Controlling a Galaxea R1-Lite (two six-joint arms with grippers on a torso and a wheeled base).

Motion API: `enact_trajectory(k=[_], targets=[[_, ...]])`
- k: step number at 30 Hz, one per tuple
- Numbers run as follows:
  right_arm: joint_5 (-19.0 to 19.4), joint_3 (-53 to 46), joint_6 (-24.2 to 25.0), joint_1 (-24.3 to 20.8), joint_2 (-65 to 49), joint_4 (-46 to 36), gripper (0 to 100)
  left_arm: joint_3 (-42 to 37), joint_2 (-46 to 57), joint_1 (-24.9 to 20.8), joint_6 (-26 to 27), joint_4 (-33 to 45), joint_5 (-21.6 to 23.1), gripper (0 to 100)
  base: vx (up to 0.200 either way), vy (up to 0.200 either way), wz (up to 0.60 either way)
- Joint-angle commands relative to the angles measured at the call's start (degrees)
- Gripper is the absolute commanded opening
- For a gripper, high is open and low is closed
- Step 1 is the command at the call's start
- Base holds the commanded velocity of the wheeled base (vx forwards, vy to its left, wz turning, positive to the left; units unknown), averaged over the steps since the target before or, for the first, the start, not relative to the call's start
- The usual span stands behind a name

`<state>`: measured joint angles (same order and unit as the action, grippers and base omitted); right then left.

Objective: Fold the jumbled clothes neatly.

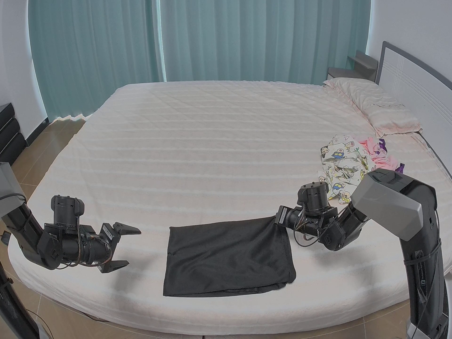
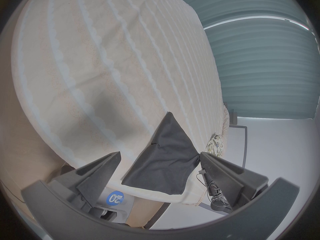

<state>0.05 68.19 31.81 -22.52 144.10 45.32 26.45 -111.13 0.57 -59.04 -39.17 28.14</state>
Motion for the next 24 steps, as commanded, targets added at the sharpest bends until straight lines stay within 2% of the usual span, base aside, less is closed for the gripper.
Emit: enact_trajectory(k=[1, 7, 8, 15, 17, 24], targets=[[0.0, 0.1, 0.0, 0.0, 0.3, 0.1, 0, 0.0, -0.1, 0.0, 0.0, 0.0, 0.0, 100, 0.0, 0.0, 0.0], [0.2, -0.1, -0.1, 0.0, 0.3, 0.0, 0, 0.1, -0.2, 0.0, 0.0, 0.0, 0.0, 100, 0.0, 0.0, 0.0], [0.1, -0.1, 0.0, 0.0, 0.4, 0.1, 100, 0.1, -0.2, 0.0, 0.0, 0.0, 0.0, 100, 0.0, 0.0, 0.0], [0.0, -2.6, 0.0, 0.5, -2.6, 0.3, 100, 0.1, -0.2, 0.0, 0.0, 0.0, 0.0, 100, 0.0, 0.0, 0.0], [0.9, -9.6, 0.0, 0.4, -7.4, 0.4, 100, 0.1, -0.2, 0.0, 0.0, 0.0, 0.0, 100, 0.0, 0.0, 0.0], [9.0, -28.2, -0.3, -2.2, -15.0, 5.5, 100, 0.1, -0.2, 0.0, -0.1, 0.0, 0.0, 100, 0.0, 0.0, 0.0]])
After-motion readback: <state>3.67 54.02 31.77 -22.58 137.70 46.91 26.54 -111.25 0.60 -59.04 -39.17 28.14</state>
